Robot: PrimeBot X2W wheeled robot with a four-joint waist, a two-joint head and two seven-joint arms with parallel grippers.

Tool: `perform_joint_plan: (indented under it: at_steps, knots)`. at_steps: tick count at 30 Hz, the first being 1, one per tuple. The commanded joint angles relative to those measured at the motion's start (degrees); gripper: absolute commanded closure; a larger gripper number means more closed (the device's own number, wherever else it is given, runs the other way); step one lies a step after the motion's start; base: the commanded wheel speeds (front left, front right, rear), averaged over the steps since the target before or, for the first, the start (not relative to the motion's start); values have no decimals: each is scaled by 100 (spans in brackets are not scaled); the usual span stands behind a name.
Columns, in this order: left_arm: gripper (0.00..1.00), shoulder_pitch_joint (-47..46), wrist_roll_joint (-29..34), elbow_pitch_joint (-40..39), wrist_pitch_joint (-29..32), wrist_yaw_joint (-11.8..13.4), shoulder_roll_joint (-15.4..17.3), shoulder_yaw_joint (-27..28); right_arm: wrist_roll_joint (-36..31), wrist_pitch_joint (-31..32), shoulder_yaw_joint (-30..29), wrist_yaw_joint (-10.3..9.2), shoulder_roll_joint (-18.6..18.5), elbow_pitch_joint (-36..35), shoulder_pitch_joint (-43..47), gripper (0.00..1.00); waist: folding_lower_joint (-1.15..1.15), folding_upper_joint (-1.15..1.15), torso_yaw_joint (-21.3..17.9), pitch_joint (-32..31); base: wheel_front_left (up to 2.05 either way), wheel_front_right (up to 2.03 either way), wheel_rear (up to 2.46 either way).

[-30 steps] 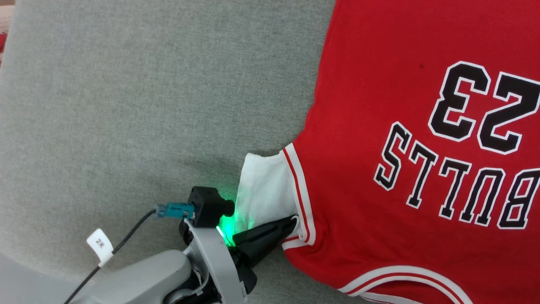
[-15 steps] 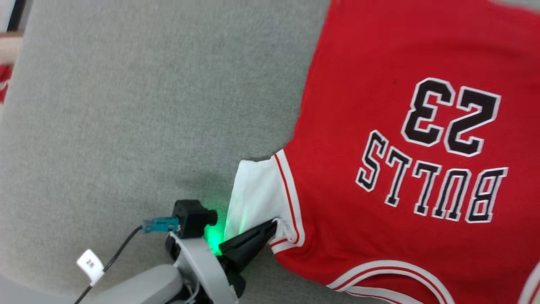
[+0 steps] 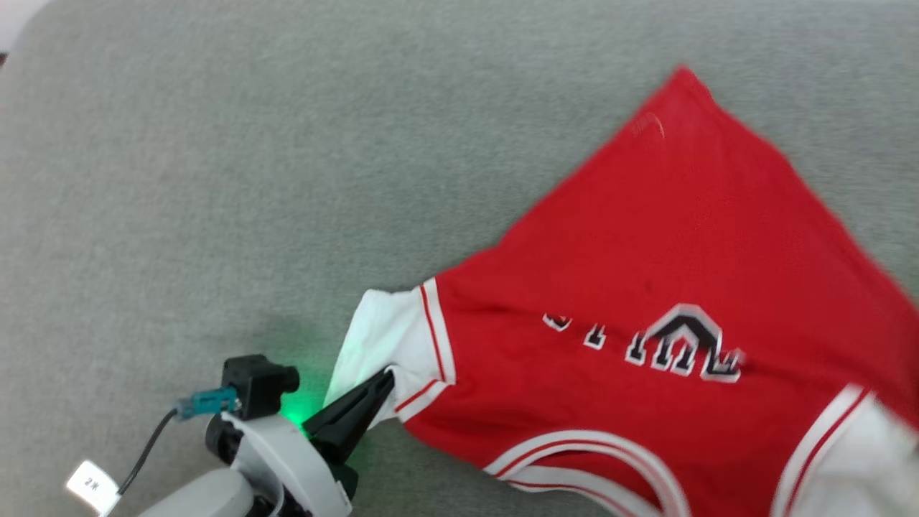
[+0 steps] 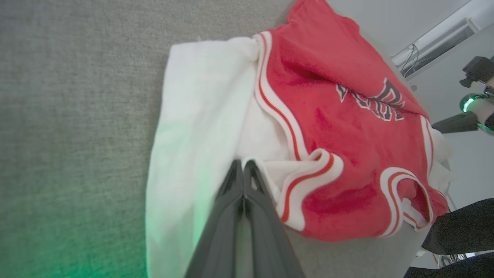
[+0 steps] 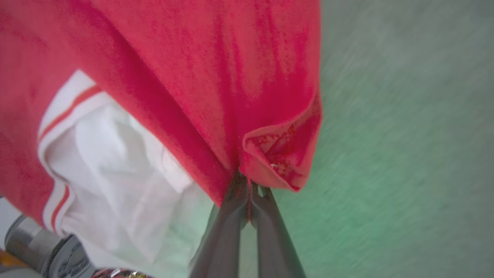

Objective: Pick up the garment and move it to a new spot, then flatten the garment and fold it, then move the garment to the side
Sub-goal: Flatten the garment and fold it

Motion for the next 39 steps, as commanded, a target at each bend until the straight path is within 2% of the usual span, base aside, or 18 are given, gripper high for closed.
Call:
perform_joint_plan:
  at_steps: [1,7,10,11,12,13,16,23,26,29,31,36,39]
  knots:
    - [100,131,61,33,8,56,25,48,-32,-7,212,-7,74,-79,336,100,0,0,-205,-172,0,0,0]
    - [100,401,153,-39,6,62,48,292,-331,-104,608,-7,573,-489,1248,100,0,0,-371,-310,0,0,0]
    - [100,489,206,-87,6,69,65,343,-549,-266,445,-8,817,-489,1339,100,0,0,-428,-344,0,0,0]
    - [100,516,203,-98,6,65,76,347,-667,-382,339,-8,899,-473,1340,78,0,0,-447,-360,0,0,0]
    - [100,534,218,-107,6,64,84,345,-758,-528,204,-9,956,-460,1320,34,0,0,-458,-375,0,0,0]
    - [100,551,230,-114,6,66,90,342,-815,-634,72,-10,982,-465,1322,0,0,0,-466,-393,0,0,0]
    - [100,577,240,-135,5,72,88,338,-909,-818,-260,-15,770,-610,1400,0,0,0,-472,-447,0,0,0]
    - [100,660,360,-206,6,89,-54,302,-359,-973,-1149,-8,-277,-1398,1544,0,0,0,-302,-510,0,0,0]
    - [100,669,433,-228,6,74,-157,289,-339,-1115,-1611,-7,-474,-1456,1319,0,0,0,-155,-487,0,0,0]
    - [100,637,515,-193,7,63,-249,234,-756,-1250,-1981,-8,-215,-1233,988,0,0,0,22,-446,0,0,0]
    - [100,584,557,-188,8,50,-314,210,-1243,-1137,-2080,-7,151,-1025,700,0,0,0,133,-384,0,0,0]
    - [100,417,639,-143,25,8,-464,160,-2188,-519,-1885,-8,1262,-354,-165,0,0,0,406,-153,0,0,0]
    - [100,298,695,-84,23,-17,-579,122,-2613,-239,-1620,-8,1683,164,-705,0,0,0,571,5,0,0,0]
